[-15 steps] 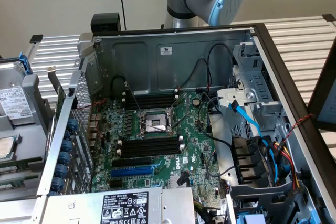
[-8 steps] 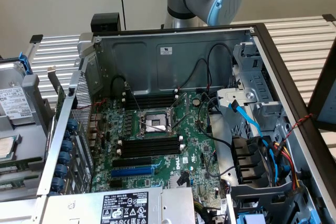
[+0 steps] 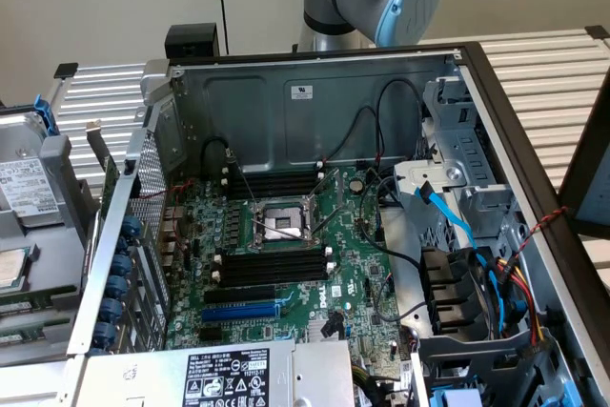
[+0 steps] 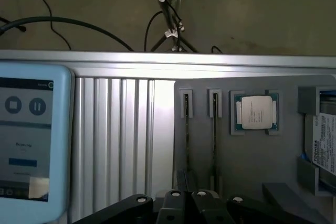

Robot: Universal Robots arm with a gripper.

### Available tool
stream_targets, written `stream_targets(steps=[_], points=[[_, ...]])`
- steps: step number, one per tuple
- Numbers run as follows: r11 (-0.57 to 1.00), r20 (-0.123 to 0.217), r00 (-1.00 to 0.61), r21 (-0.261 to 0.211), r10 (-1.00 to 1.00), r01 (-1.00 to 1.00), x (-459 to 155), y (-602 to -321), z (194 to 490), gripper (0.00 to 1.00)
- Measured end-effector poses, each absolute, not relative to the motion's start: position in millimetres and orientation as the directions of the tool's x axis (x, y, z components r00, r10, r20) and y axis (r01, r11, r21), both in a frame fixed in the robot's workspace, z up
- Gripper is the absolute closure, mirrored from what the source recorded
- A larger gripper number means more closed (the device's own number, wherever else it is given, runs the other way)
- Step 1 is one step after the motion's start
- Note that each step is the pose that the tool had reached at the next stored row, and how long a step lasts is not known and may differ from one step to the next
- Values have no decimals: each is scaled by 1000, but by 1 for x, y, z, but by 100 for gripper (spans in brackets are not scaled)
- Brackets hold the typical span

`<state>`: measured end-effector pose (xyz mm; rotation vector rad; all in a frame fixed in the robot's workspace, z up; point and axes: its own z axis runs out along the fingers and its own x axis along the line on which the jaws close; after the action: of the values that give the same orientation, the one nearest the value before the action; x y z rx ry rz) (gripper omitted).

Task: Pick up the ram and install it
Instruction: 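Reach for the ram, then pick up the ram and move it above insertion slot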

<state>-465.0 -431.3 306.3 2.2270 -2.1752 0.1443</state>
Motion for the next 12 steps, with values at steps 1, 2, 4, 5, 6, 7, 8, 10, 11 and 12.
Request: stream_targets(steps=[1, 2, 4, 5, 6, 7, 8, 10, 11, 12], points=[[-26, 84, 22, -47, -996, -999, -465, -431, 306, 90], [-25, 84, 22, -47, -996, -999, -465, -431, 306, 90], [-25, 84, 22, -47, -996, -999, -465, -431, 306, 90], [-25, 84, 21, -47, -996, -999, -465, -431, 306, 90], [-25, 84, 21, -47, -996, -999, -465, -431, 306, 90], [-25, 84, 22, -47, -996, -999, -465, -431, 306, 90], [-25, 84, 22, -47, -996, -999, -465, -431, 306, 90], [-26, 84, 22, -47, -996, -999, -465, -431, 306, 90], [-25, 84, 22, -47, -996, -999, -465, -431, 306, 90], [-25, 84, 22, -47, -996, -999, -465, -431, 306, 90]])
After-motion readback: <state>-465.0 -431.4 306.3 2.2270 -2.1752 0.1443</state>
